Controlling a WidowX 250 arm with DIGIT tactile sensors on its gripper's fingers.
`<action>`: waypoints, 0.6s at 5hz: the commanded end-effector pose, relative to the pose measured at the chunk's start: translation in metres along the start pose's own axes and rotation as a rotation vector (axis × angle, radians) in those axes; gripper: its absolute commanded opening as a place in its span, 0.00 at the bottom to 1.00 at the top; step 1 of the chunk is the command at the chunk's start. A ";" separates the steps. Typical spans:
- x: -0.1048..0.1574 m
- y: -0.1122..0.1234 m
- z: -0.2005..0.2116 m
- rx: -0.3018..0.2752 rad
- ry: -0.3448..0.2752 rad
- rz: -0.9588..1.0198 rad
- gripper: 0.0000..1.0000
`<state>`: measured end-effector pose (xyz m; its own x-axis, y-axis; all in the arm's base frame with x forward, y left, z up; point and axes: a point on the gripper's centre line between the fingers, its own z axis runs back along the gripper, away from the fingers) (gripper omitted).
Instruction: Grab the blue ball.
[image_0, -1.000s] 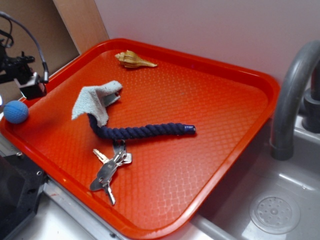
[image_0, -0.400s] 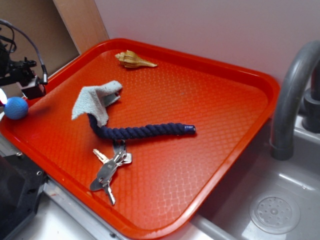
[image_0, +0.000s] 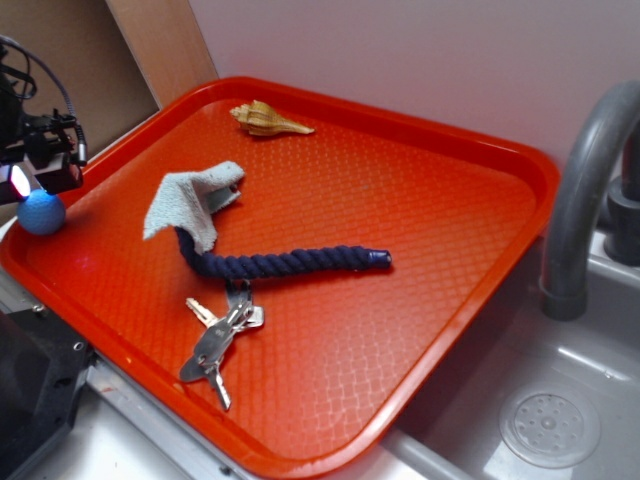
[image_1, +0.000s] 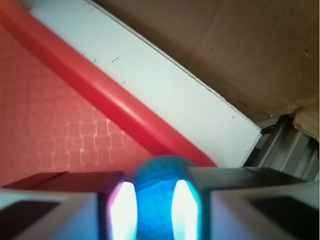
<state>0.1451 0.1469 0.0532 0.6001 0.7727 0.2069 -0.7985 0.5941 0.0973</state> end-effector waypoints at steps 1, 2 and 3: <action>-0.009 0.007 0.013 -0.022 -0.056 -0.016 0.00; -0.012 0.006 0.018 -0.032 -0.058 -0.020 0.00; -0.018 0.002 0.034 -0.062 -0.049 -0.030 0.00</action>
<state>0.1390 0.1195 0.0762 0.6261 0.7514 0.2083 -0.7738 0.6316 0.0477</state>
